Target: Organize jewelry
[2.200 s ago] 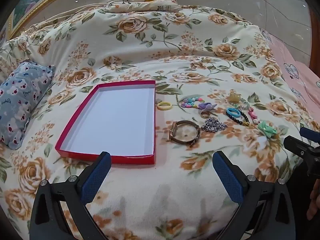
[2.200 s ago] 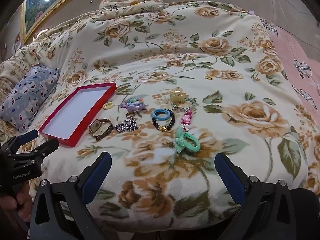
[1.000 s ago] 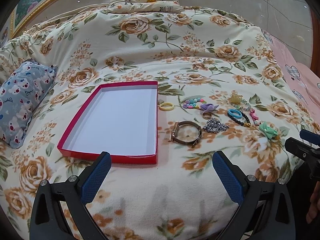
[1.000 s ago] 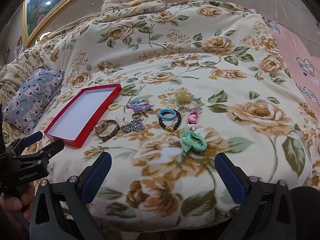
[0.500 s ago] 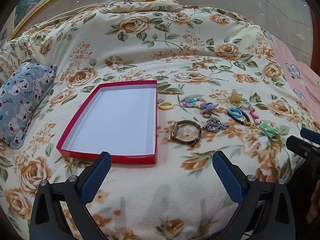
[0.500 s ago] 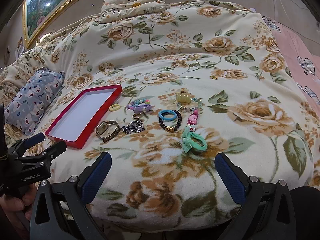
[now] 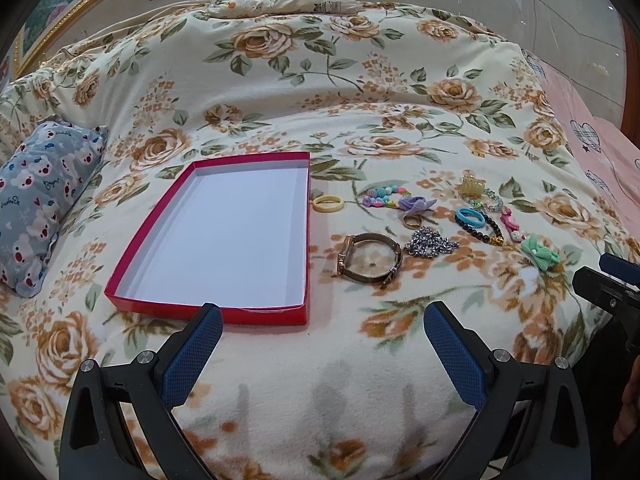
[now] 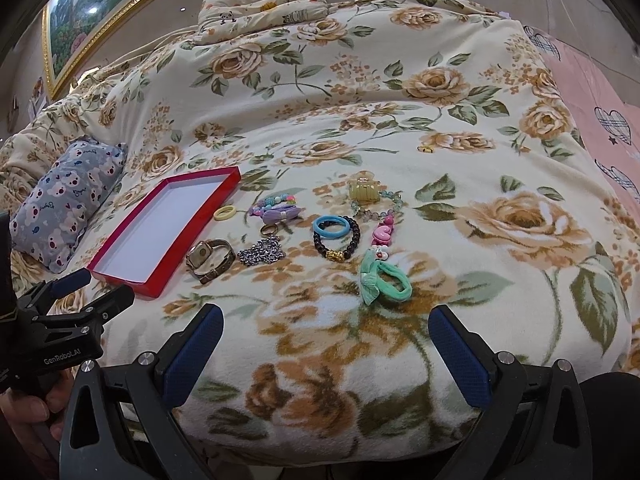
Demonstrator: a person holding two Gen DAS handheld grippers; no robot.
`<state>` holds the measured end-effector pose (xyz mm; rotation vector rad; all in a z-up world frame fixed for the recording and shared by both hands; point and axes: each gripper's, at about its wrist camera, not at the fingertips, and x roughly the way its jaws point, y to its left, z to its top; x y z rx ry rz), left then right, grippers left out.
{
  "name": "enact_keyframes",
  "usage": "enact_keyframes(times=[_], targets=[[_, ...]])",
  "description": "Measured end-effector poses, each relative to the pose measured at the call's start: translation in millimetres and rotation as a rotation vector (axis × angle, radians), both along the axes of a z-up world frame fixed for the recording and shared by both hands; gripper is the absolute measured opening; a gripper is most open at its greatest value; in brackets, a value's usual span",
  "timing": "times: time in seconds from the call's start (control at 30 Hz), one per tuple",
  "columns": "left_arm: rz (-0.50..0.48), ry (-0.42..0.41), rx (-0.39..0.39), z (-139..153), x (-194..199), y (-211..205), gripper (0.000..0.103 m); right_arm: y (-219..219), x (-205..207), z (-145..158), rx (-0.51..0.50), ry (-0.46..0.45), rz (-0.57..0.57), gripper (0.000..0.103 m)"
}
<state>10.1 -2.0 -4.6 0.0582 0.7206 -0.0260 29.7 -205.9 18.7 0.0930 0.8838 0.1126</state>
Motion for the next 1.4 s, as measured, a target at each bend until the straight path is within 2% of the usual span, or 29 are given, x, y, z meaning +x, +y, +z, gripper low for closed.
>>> enact_keyframes(times=[0.13,0.3,0.57,0.6,0.7,0.87,0.97,1.07,1.17,1.27,1.3,1.37,1.4], targets=[[-0.024,0.015,-0.014,-1,8,0,0.1,-3,3,-4,-0.006,0.007,-0.004,0.101],[-0.068,0.057,-0.05,-4,25,0,0.092,-8,10,-10,-0.006,0.027,-0.01,0.095],[-0.164,0.132,-0.112,-10,64,-1,0.077,-24,29,-18,0.003,0.054,-0.046,0.069],[-0.178,0.143,-0.112,-12,73,-2,0.073,-26,31,-19,0.003,0.057,-0.051,0.066],[-0.202,0.16,-0.103,-16,88,-5,0.069,-30,38,-24,0.011,0.08,-0.058,0.06],[-0.248,0.197,-0.079,-27,119,-14,0.062,-35,48,-33,0.012,0.118,-0.065,0.058],[-0.262,0.223,-0.05,-37,135,-19,0.053,-37,53,-38,0.013,0.14,-0.068,0.054],[-0.266,0.258,-0.062,-48,146,-23,0.036,-38,59,-44,0.012,0.163,-0.066,0.05],[-0.274,0.273,-0.075,-54,152,-25,0.035,-36,64,-50,0.001,0.181,-0.059,0.046],[-0.283,0.274,-0.07,-56,155,-27,0.031,-36,67,-56,-0.001,0.196,-0.055,0.037],[-0.289,0.274,-0.074,-56,156,-28,0.023,-37,67,-56,-0.002,0.195,-0.054,0.034],[-0.3,0.271,-0.079,-58,156,-28,0.013,-37,67,-56,0.003,0.191,-0.053,0.027],[-0.301,0.269,-0.08,-57,155,-27,0.009,-37,67,-56,0.006,0.19,-0.051,0.02]])
